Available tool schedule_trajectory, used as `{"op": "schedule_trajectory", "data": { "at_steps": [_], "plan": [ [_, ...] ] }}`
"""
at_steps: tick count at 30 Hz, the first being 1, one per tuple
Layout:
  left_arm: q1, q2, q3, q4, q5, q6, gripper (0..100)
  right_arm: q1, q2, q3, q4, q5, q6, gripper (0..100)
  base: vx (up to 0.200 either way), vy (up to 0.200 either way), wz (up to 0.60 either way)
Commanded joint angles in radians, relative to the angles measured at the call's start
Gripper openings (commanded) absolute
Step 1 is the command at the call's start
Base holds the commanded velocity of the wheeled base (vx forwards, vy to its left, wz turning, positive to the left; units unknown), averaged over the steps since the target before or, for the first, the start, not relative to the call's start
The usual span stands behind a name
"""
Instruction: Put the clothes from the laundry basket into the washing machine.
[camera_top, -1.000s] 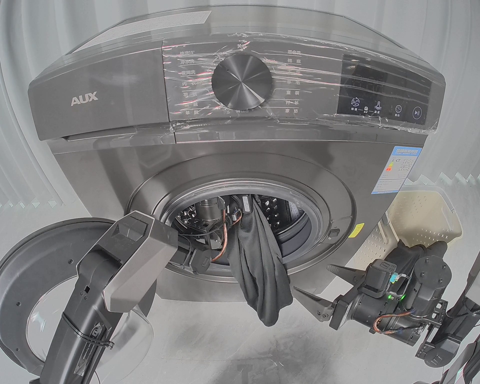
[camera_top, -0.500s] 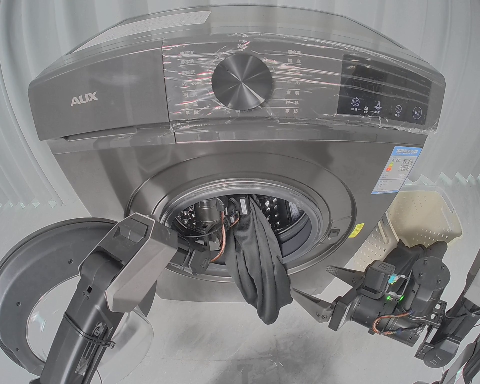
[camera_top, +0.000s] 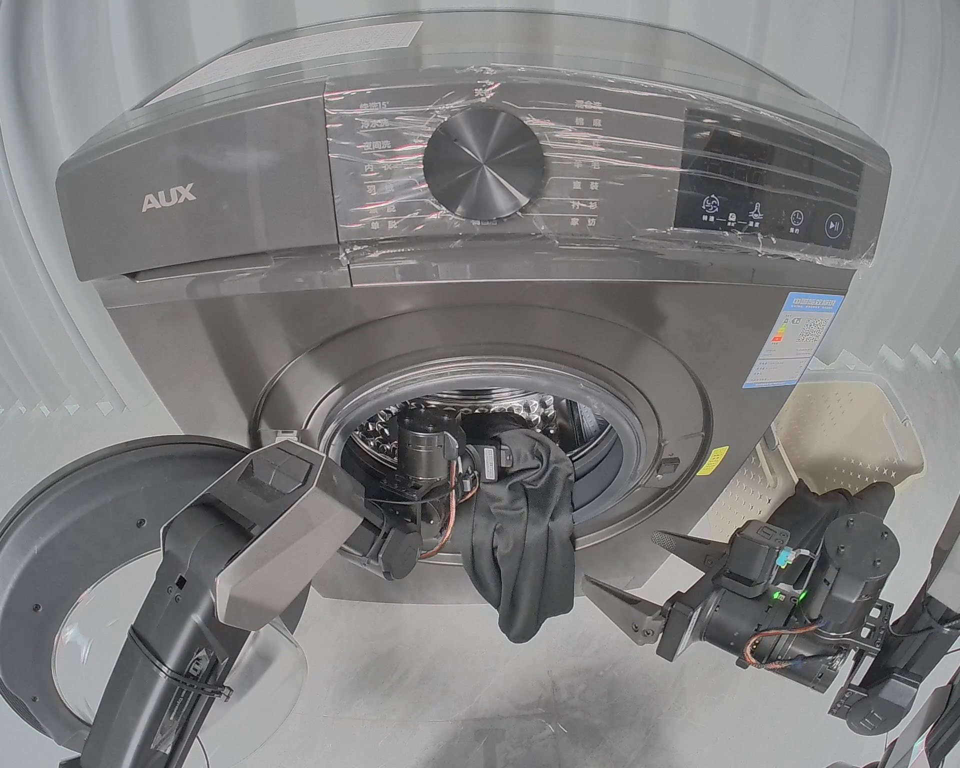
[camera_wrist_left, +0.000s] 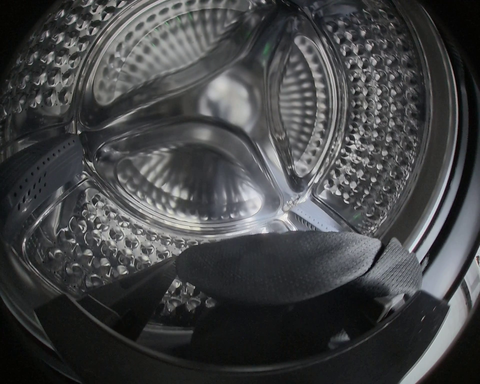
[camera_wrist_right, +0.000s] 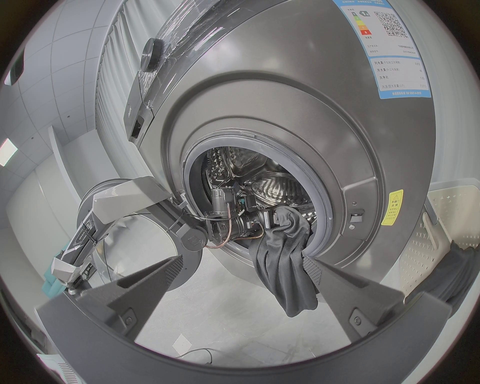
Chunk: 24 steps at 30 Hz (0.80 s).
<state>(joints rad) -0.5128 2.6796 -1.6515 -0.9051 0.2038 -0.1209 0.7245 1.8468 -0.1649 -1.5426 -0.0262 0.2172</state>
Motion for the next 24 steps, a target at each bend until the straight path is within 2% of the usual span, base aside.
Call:
{"op": "schedule_trajectory", "data": {
  "at_steps": [1,12,15,19,24],
  "plan": [
    [-0.015,-0.032,0.061,-0.011,0.0,0.007,100,0.001,0.002,-0.001,-0.001,0.0,-0.001,100,0.0,0.0,0.0],
    [-0.039,-0.208,0.249,-0.02,-0.001,0.009,100,0.001,0.0,-0.001,-0.001,0.0,-0.001,100,0.0,0.0,0.0],
    [-0.041,-0.237,0.303,-0.023,-0.001,0.017,100,0.001,0.002,-0.001,-0.001,0.0,-0.001,100,0.0,0.0,0.0],
    [-0.043,-0.26,0.395,-0.08,-0.003,0.041,100,0.001,0.0,-0.001,-0.001,0.0,-0.001,100,0.0,0.0,0.0],
    [-0.079,-0.267,0.487,-0.132,-0.017,0.044,100,0.001,0.0,0.001,-0.001,0.0,-0.001,100,0.0,0.0,0.0]
  ]
}}
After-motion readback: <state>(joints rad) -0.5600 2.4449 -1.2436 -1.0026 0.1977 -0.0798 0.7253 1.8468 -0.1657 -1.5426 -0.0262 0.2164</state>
